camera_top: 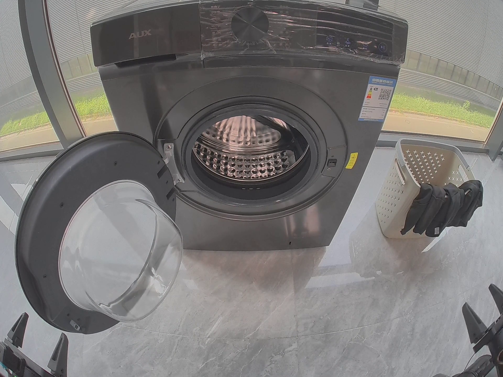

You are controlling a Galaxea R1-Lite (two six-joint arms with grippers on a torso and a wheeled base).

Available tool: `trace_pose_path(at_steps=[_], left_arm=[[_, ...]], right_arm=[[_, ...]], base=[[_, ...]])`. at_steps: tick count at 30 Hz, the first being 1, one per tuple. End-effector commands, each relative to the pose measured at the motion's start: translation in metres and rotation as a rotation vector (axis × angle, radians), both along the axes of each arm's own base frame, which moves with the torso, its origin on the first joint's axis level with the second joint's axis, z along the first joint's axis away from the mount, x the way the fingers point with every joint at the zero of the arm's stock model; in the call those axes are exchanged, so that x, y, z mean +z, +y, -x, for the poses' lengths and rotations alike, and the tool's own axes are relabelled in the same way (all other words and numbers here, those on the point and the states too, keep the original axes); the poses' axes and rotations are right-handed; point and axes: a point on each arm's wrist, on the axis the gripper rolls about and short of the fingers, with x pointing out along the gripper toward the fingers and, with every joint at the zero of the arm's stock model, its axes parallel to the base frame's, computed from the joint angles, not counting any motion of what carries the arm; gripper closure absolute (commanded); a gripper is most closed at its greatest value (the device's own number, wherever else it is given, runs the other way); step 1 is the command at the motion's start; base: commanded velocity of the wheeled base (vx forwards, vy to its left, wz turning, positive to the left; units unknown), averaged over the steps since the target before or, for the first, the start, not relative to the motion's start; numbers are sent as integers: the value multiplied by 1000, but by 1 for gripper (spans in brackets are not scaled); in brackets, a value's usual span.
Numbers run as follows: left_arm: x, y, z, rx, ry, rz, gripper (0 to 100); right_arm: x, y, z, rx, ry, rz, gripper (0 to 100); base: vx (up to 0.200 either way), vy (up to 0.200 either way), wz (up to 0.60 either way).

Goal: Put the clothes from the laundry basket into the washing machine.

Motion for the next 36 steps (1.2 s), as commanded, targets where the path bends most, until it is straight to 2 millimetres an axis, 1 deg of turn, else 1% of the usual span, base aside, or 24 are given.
trace_pose_path(at_steps=[1,5,9,11,12,13,19,36], left_arm=[[-4,0,0,0,-3,0,0],[-4,0,0,0,-3,1,0],[-4,0,0,0,-3,1,0],[-4,0,0,0,-3,1,0],[-4,0,0,1,-3,3,0],[-4,0,0,-2,-3,3,0],[-4,0,0,1,-3,0,0],[-4,0,0,1,-3,3,0]], right_arm=[[-21,0,25,-23,-138,1,0],[-21,0,25,-50,-135,7,0],[-23,-4,25,-224,-119,33,0],[-22,-4,25,-208,-123,30,0],[-24,-2,25,-125,-103,14,0],[-27,-1,25,-91,-75,24,0],[-28,-1,25,-82,-69,58,0],[-28,-1,25,-83,-69,55,0]], base=[[0,0,0],[0,0,0],[0,0,0],[0,0,0],[0,0,0],[0,0,0],[0,0,0],[0,-200,0]])
